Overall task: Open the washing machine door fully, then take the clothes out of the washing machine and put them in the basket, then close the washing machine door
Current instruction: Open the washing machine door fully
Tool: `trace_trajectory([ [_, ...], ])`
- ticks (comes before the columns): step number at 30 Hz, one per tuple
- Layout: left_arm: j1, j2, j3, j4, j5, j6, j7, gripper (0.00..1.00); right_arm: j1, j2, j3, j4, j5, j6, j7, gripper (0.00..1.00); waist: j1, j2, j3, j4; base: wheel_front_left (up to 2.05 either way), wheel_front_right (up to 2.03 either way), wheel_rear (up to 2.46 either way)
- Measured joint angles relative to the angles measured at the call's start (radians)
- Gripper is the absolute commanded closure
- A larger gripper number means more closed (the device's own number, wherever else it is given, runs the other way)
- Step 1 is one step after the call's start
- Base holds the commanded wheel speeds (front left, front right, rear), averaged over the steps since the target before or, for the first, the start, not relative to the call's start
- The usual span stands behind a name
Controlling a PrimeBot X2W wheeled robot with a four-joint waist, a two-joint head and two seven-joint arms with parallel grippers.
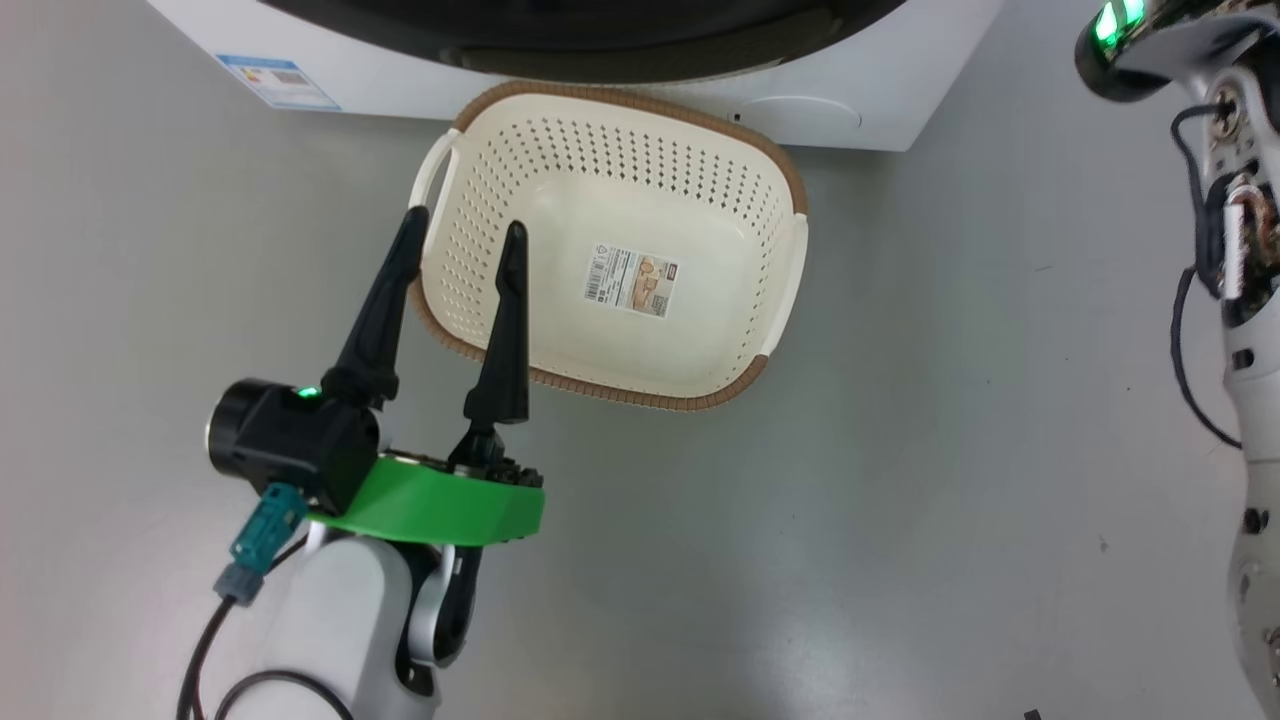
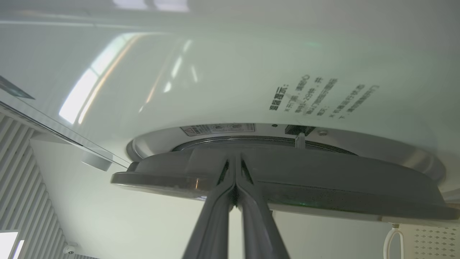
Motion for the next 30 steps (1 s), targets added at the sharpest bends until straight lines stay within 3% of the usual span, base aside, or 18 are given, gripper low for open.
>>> trace_trajectory([
  [19, -0.031, 0.0, -0.026, -0.004, 0.0, 0.0, 0.0, 0.0, -0.183, -0.054, 0.071, 0.171, -0.021, 0.0, 0.128, 1.0, -0.0001, 0.0, 0.076, 0.029, 0.0, 0.0, 0.0],
  [30, -0.039, 0.0, -0.022, 0.008, 0.001, 0.0, 0.0, 0.0, -0.195, -0.058, 0.115, 0.111, -0.027, -0.004, 0.248, 1.0, -0.0001, 0.0, 0.076, 0.017, 0.0, 0.0, 0.0],
])
